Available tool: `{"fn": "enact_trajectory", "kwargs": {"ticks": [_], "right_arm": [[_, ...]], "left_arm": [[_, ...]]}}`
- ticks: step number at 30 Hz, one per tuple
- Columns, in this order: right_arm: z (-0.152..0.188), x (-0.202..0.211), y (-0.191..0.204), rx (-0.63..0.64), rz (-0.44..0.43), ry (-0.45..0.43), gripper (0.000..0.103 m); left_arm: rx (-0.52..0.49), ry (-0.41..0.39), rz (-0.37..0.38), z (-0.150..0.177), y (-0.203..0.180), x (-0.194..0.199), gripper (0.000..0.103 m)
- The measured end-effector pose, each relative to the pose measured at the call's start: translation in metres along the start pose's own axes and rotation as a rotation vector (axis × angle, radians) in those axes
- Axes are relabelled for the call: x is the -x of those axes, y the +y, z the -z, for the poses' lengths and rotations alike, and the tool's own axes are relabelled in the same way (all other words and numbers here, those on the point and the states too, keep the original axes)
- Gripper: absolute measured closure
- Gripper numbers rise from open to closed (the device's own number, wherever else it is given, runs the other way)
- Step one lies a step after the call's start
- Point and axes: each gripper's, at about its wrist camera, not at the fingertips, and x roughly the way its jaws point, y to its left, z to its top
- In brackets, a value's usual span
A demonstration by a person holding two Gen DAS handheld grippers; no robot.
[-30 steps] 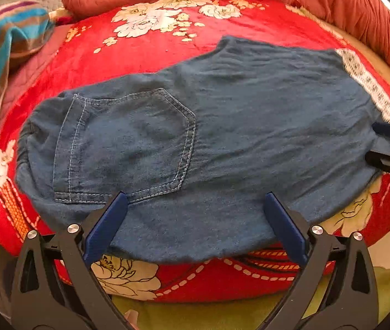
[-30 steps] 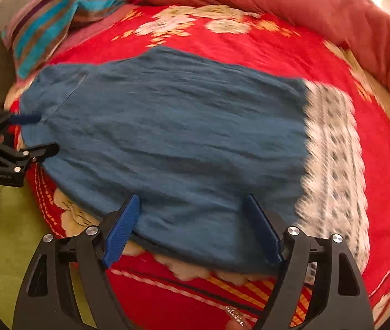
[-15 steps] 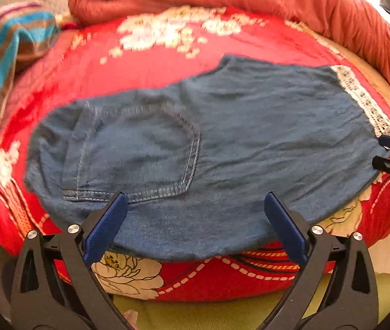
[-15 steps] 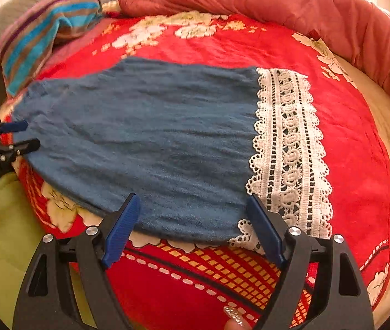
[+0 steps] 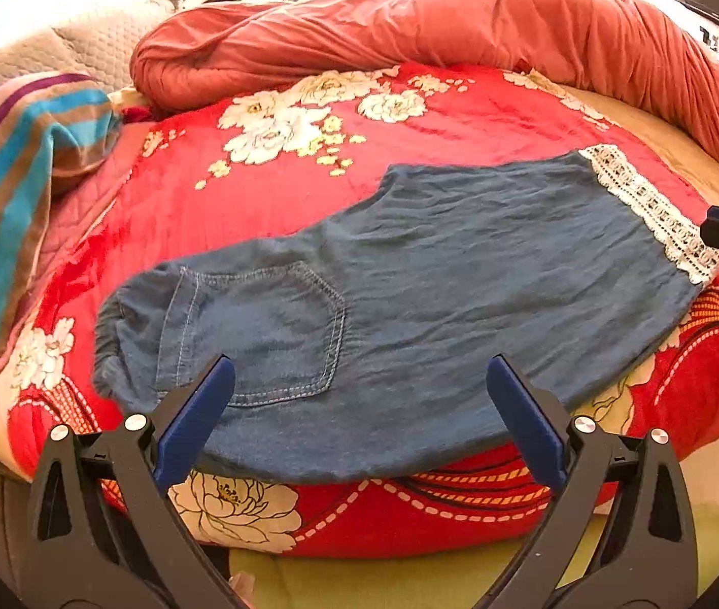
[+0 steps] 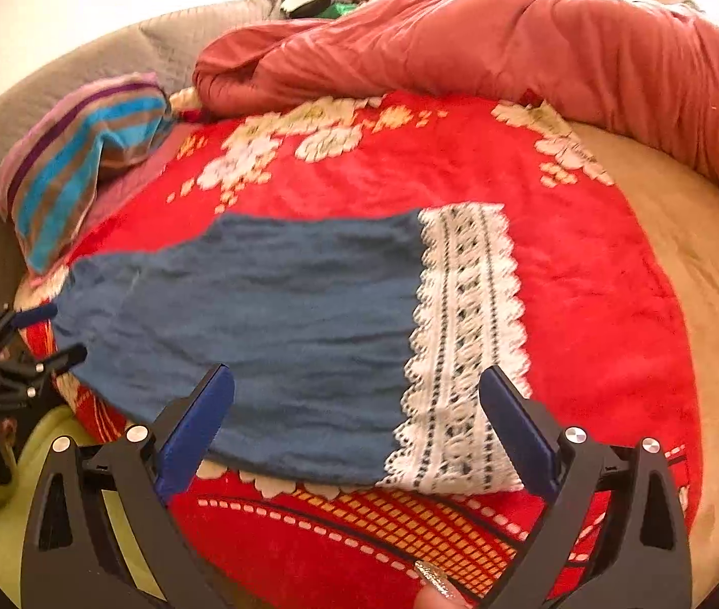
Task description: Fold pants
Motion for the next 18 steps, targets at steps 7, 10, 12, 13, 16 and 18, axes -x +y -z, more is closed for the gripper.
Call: {"fn": "enact_trajectory", "kwargs": {"ticks": [7, 10, 12, 13, 16, 18], "right_arm": [[-0.008, 0.02, -0.012, -0.016, 0.009, -0.07, 0.006], [-0.009, 0.026, -0.013, 0.001, 0.044, -0.093, 0.006], [-0.009, 0.028, -0.014, 0.01, 0.063, -0.102, 0.006], [-0.01, 0.029, -0.016, 0.009, 0.064, -0.106, 0.006], [-0.01, 0.03, -0.021, 0.002, 0.065, -0.112, 0.006], [-0.01, 0.03, -0.025, -0.003, 0.069, -0.117, 0.006]], "left_arm": [[-0.018, -0.032, 0.017, -0.013, -0.012, 0.012, 0.01], [-0.027, -0.043, 0.032, -0.018, -0.017, 0.017, 0.01], [-0.034, -0.052, 0.039, -0.023, -0.022, 0.02, 0.01], [-0.037, -0.056, 0.041, -0.025, -0.024, 0.021, 0.01], [-0.041, -0.06, 0.056, -0.031, -0.031, 0.021, 0.01], [-0.044, -0.059, 0.067, -0.035, -0.035, 0.021, 0.01]]}}
